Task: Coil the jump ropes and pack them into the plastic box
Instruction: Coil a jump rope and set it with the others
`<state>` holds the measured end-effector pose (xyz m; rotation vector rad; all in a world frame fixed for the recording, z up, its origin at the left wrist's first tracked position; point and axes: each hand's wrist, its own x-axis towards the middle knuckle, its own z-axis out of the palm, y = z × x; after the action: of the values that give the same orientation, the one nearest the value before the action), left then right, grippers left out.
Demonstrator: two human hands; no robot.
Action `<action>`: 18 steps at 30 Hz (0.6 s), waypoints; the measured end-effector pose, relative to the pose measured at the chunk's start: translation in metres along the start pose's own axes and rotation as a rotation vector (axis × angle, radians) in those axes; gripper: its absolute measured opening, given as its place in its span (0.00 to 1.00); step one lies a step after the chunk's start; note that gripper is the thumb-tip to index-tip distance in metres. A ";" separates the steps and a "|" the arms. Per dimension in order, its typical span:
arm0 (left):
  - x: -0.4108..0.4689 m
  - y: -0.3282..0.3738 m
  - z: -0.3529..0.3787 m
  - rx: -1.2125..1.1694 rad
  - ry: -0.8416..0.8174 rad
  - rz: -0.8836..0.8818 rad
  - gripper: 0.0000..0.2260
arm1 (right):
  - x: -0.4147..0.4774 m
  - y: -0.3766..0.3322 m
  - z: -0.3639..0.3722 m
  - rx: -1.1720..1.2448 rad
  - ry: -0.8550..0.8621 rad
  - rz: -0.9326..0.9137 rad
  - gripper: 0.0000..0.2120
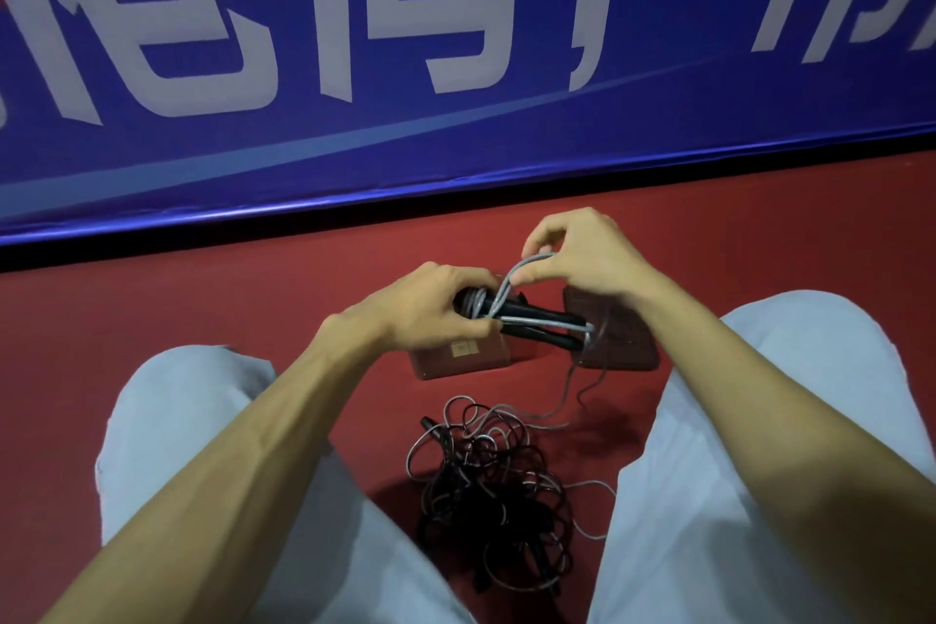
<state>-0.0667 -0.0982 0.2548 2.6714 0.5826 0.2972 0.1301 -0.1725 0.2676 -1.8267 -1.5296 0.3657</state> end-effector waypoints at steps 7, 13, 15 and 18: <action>-0.005 0.002 -0.020 -0.709 0.078 -0.046 0.09 | 0.003 0.005 -0.002 0.825 -0.150 0.166 0.07; 0.004 0.004 -0.021 -1.111 0.367 -0.143 0.11 | 0.000 -0.013 0.004 0.921 -0.262 0.147 0.14; 0.004 0.006 -0.023 -1.164 0.390 -0.155 0.16 | -0.002 -0.012 0.002 0.787 -0.396 0.135 0.16; 0.004 0.009 -0.023 -1.106 0.406 -0.161 0.14 | -0.006 -0.005 0.007 0.389 -0.547 0.129 0.10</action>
<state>-0.0667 -0.0966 0.2796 1.4949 0.5196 0.8344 0.1209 -0.1758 0.2646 -1.5846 -1.5437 1.2158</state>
